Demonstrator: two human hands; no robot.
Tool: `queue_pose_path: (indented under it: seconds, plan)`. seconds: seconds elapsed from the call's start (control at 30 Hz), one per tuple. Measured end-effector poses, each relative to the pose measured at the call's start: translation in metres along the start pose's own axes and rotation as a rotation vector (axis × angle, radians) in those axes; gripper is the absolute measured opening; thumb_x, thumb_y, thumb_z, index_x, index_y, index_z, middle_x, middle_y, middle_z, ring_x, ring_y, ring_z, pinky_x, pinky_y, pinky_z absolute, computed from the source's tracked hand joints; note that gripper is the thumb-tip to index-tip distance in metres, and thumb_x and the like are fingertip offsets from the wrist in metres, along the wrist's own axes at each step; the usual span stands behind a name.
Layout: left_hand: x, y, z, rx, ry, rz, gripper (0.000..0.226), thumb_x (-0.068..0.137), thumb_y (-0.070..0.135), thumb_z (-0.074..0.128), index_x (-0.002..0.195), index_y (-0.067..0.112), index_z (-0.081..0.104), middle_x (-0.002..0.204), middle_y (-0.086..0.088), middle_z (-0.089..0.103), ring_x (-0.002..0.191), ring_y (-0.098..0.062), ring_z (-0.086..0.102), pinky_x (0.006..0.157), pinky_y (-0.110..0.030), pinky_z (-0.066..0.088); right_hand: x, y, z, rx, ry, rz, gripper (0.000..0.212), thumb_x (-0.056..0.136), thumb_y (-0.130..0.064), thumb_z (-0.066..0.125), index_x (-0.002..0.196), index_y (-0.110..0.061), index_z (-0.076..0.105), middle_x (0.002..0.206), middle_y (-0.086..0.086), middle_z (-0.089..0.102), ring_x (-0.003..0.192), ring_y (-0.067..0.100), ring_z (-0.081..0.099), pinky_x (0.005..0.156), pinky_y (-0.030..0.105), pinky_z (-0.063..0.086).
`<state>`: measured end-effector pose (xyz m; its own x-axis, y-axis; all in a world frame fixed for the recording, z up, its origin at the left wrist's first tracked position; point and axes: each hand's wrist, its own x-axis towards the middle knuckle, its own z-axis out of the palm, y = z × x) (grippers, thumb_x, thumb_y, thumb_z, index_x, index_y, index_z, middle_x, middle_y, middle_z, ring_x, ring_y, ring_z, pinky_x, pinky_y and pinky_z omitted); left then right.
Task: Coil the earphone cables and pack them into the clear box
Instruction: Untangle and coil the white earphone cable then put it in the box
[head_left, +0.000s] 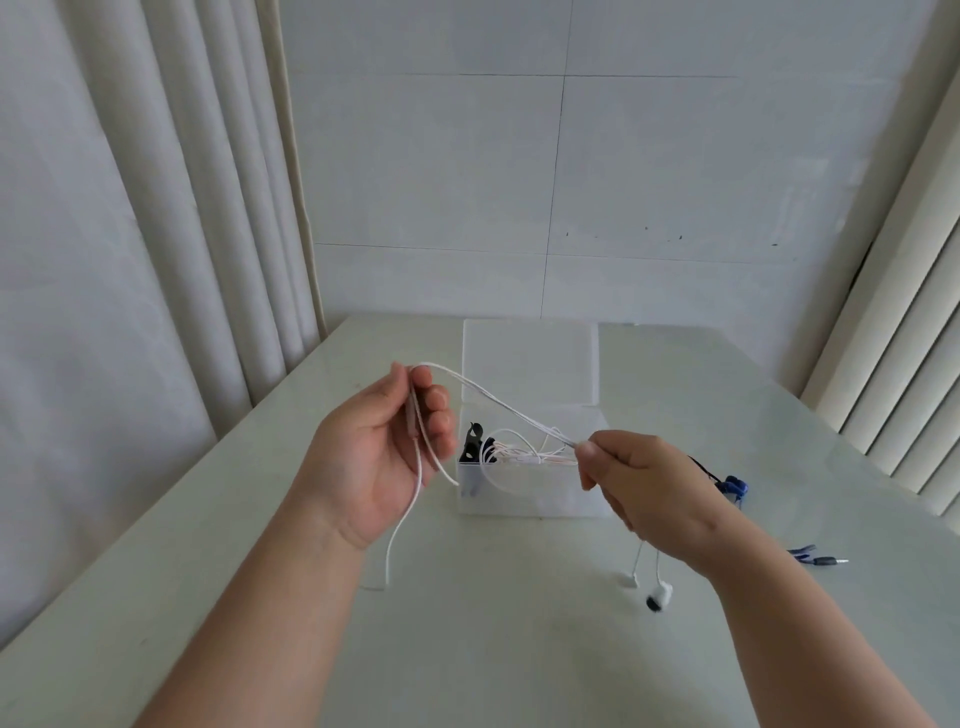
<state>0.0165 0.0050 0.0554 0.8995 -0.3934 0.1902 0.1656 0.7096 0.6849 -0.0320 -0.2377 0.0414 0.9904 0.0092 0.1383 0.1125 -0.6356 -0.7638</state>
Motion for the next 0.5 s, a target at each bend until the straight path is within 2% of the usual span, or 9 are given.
queue_pose_path:
  seconds: [0.07, 0.13, 0.27, 0.33, 0.37, 0.43, 0.5]
  plan:
    - [0.001, -0.001, 0.002, -0.088, 0.017, -0.014, 0.028, 0.093, 0.028, 0.045, 0.074, 0.014, 0.060, 0.061, 0.002, 0.049, 0.044, -0.008, 0.046, 0.041, -0.019, 0.041, 0.000, 0.001, 0.002, -0.009, -0.028, -0.002, 0.036, 0.096, -0.046, 0.046, 0.068, -0.027, 0.059, 0.050, -0.013, 0.041, 0.042, 0.004, 0.034, 0.044, 0.013, 0.029]
    - [0.002, 0.000, 0.002, -0.119, 0.046, -0.001, 0.026, 0.094, 0.029, 0.045, 0.074, 0.016, 0.056, 0.056, 0.006, 0.040, 0.040, -0.005, 0.035, 0.035, -0.016, 0.030, 0.000, 0.002, 0.002, -0.008, -0.073, 0.006, 0.033, 0.096, -0.042, 0.048, 0.069, -0.028, 0.061, 0.055, -0.012, 0.043, 0.046, 0.003, 0.036, 0.049, 0.017, 0.031]
    - [0.002, 0.004, 0.001, -0.186, 0.069, 0.036, 0.030, 0.099, 0.031, 0.039, 0.075, 0.019, 0.052, 0.054, 0.009, 0.036, 0.038, -0.004, 0.030, 0.033, -0.016, 0.025, -0.002, -0.003, 0.007, -0.040, -0.111, 0.026, 0.028, 0.096, -0.035, 0.047, 0.072, -0.033, 0.060, 0.058, -0.008, 0.059, 0.056, 0.001, 0.056, 0.060, 0.024, 0.044]
    - [0.002, 0.001, 0.005, -0.231, 0.065, 0.056, 0.033, 0.102, 0.031, 0.036, 0.075, 0.019, 0.052, 0.054, 0.009, 0.034, 0.038, -0.004, 0.029, 0.034, -0.016, 0.025, -0.001, -0.005, 0.013, 0.011, -0.117, 0.047, 0.028, 0.097, -0.034, 0.046, 0.074, -0.033, 0.060, 0.053, -0.008, 0.056, 0.056, 0.007, 0.065, 0.058, 0.025, 0.044]
    - [0.002, -0.001, 0.008, -0.247, 0.062, 0.071, 0.034, 0.102, 0.031, 0.036, 0.075, 0.019, 0.051, 0.054, 0.009, 0.034, 0.038, -0.004, 0.029, 0.034, -0.016, 0.025, -0.002, -0.005, 0.016, 0.037, -0.120, 0.049, 0.027, 0.097, -0.033, 0.046, 0.074, -0.032, 0.061, 0.050, -0.009, 0.050, 0.050, 0.009, 0.063, 0.052, 0.023, 0.041]
    - [0.001, -0.006, 0.013, -0.271, 0.052, 0.105, 0.033, 0.102, 0.031, 0.036, 0.075, 0.019, 0.051, 0.054, 0.009, 0.033, 0.038, -0.005, 0.028, 0.035, -0.017, 0.025, -0.001, -0.007, 0.022, 0.065, -0.117, 0.029, 0.025, 0.096, -0.031, 0.048, 0.076, -0.030, 0.063, 0.051, -0.012, 0.041, 0.041, 0.007, 0.044, 0.045, 0.020, 0.034]
    - [0.000, -0.009, 0.017, -0.289, 0.042, 0.136, 0.033, 0.102, 0.031, 0.036, 0.076, 0.019, 0.051, 0.054, 0.008, 0.033, 0.039, -0.005, 0.029, 0.035, -0.017, 0.025, -0.002, -0.010, 0.027, 0.074, -0.104, 0.009, 0.024, 0.096, -0.031, 0.050, 0.076, -0.028, 0.064, 0.060, -0.011, 0.047, 0.046, 0.006, 0.038, 0.045, 0.015, 0.033]
